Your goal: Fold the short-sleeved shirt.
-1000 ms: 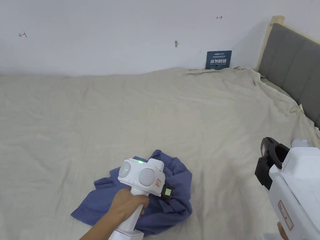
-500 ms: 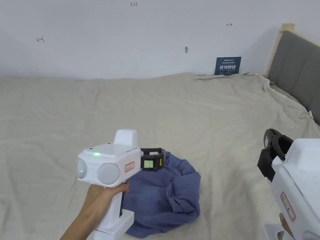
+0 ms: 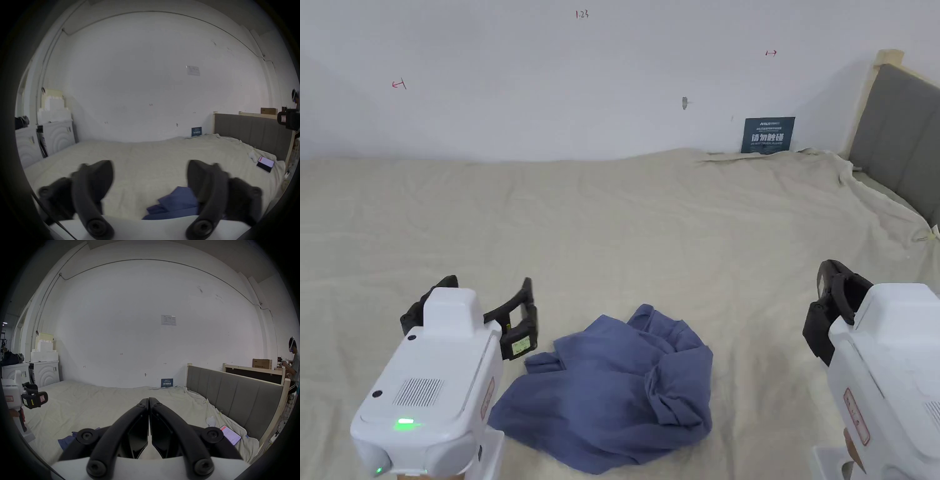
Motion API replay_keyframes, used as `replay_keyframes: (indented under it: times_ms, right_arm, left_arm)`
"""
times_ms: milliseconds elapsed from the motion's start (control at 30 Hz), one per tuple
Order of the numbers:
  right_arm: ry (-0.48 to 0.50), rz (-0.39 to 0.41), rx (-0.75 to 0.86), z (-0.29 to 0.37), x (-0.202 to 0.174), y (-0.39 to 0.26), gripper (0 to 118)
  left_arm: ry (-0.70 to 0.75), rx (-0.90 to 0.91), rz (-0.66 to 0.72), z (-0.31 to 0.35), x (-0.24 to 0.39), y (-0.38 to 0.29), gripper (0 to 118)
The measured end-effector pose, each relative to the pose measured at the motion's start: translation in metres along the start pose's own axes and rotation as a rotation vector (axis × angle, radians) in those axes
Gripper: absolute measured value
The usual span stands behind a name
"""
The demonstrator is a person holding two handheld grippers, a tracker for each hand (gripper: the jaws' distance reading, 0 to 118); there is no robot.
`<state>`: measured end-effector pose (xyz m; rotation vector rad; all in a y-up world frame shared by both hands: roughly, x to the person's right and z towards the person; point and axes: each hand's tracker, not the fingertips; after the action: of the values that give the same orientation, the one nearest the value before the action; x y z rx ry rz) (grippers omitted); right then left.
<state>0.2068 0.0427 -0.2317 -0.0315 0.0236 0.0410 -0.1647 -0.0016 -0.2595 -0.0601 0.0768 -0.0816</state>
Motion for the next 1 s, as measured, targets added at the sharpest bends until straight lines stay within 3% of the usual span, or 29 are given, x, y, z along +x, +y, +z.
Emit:
replay_keyframes:
  times_ms: [67, 133, 200, 267, 600, 867, 1000]
  right_arm:
    - [-0.002, 0.008, 0.004, 0.000, -0.003, -0.003, 0]
    - [-0.001, 0.010, 0.006, 0.000, -0.005, -0.005, 0]
    - [-0.003, 0.013, 0.008, 0.000, -0.007, -0.008, 0]
    - [-0.003, 0.015, 0.006, 0.000, -0.008, -0.009, 0]
    - [0.010, 0.016, -0.004, -0.004, -0.012, -0.011, 0]
    - [0.016, 0.007, -0.025, -0.009, -0.013, -0.015, 0]
    - [0.019, 0.004, -0.038, -0.012, -0.013, -0.019, 0]
  left_arm:
    - [0.005, 0.007, 0.007, 0.004, -0.003, -0.004, 39]
    - [-0.008, 0.006, 0.020, 0.008, -0.007, -0.005, 35]
    - [-0.020, 0.001, 0.020, 0.008, -0.009, -0.007, 14]
    - [-0.023, -0.005, 0.021, 0.009, -0.009, -0.008, 1]
    - [-0.017, -0.056, 0.027, 0.009, -0.011, -0.008, 0]
    - [-0.025, -0.557, 0.125, -0.045, -0.025, -0.040, 0]
    - [-0.054, -0.698, 0.181, -0.068, -0.032, -0.072, 0]
